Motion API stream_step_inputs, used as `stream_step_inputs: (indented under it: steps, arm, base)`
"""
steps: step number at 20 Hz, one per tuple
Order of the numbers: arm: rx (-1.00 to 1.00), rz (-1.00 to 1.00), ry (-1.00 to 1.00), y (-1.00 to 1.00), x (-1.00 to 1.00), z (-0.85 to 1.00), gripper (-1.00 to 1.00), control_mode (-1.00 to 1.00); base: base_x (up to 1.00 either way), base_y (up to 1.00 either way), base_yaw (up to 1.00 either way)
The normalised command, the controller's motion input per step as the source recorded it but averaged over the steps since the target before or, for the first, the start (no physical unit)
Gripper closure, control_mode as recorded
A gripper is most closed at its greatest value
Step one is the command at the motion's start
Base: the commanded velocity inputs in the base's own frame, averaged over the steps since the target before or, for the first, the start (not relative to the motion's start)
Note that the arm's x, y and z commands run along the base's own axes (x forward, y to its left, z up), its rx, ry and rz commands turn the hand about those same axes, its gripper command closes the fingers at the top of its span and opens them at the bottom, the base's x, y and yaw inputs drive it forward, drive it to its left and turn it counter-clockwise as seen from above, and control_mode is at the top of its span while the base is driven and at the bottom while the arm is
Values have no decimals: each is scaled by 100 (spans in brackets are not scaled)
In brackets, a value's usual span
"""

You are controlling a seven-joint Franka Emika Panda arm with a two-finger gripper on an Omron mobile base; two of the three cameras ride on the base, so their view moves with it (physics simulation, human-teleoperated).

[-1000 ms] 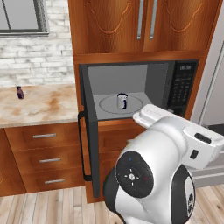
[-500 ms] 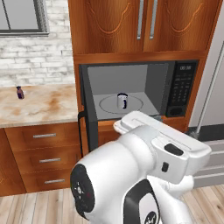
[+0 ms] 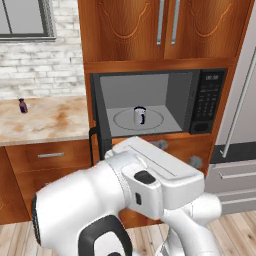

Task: Pick the mug from the counter and place it inside the microwave. Then close the microwave.

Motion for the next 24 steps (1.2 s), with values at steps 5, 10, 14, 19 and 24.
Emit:
stream_step_inputs:
  steps: [5, 10, 14, 19, 24]
  arm:
    - [-22, -11, 8, 52, 0, -5, -100, -100]
    - [-18, -10, 17, 48, 3, -28, -100, -100]
    - [-13, -9, 16, 34, 20, -34, -100, -100]
    - [-6, -6, 7, 31, 43, -19, -100, -100]
    - [0, -1, -2, 31, 54, -22, -100, -100]
  base:
    - [0, 0, 0]
    - [0, 0, 0]
    - [0, 0, 0]
    - [0, 0, 0]
    - [0, 0, 0]
